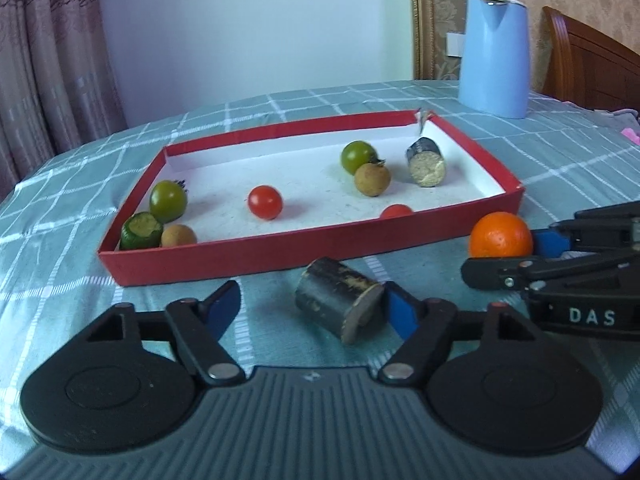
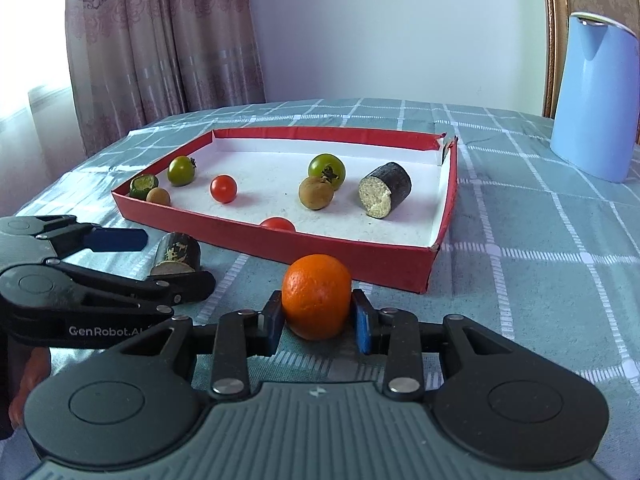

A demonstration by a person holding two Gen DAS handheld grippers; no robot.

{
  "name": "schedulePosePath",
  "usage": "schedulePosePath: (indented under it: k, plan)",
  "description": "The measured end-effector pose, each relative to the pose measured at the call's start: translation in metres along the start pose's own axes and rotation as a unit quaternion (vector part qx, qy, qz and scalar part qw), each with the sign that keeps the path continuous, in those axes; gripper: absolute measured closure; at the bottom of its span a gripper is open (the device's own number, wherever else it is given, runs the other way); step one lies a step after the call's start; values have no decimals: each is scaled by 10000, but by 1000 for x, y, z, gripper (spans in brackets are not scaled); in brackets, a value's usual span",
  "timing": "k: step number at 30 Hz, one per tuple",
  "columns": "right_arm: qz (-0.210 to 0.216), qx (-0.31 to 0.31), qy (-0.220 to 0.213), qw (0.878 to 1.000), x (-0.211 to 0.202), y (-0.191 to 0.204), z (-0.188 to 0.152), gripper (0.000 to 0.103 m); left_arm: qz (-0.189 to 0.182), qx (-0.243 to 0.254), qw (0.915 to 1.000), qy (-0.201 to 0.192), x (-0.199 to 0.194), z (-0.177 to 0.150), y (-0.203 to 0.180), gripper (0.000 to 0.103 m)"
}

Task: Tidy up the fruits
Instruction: 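Grasp the orange with the right gripper while the left gripper grasps the dark cylinder piece, then carry the orange and dark cylinder piece over the red tray with both grippers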

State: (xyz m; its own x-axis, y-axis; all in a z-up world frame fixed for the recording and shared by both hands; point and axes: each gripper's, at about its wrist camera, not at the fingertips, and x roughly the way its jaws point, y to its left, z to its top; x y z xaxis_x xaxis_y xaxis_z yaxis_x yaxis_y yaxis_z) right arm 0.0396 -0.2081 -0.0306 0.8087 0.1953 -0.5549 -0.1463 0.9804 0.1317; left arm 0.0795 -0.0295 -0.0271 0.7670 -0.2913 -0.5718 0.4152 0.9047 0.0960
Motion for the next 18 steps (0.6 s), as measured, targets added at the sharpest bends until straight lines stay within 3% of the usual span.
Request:
schedulePosePath:
  k: [4, 6, 9, 18]
  plan:
    - [35, 31, -13, 10000, -1, -1, 0, 68, -48, 22, 10000, -80, -3, 0, -2, 35]
    - [75, 54, -25, 10000, -1, -2, 0, 67, -140, -14, 9999, -69, -3, 1, 0, 50]
    - [104, 73, -32, 9999, -1, -3, 0, 66, -208, 49, 9997, -107, -7, -1, -1, 61]
    - [96, 81, -43, 9999, -1, -3, 0, 68, -176, 24, 9998, -126, -8, -1, -1, 61]
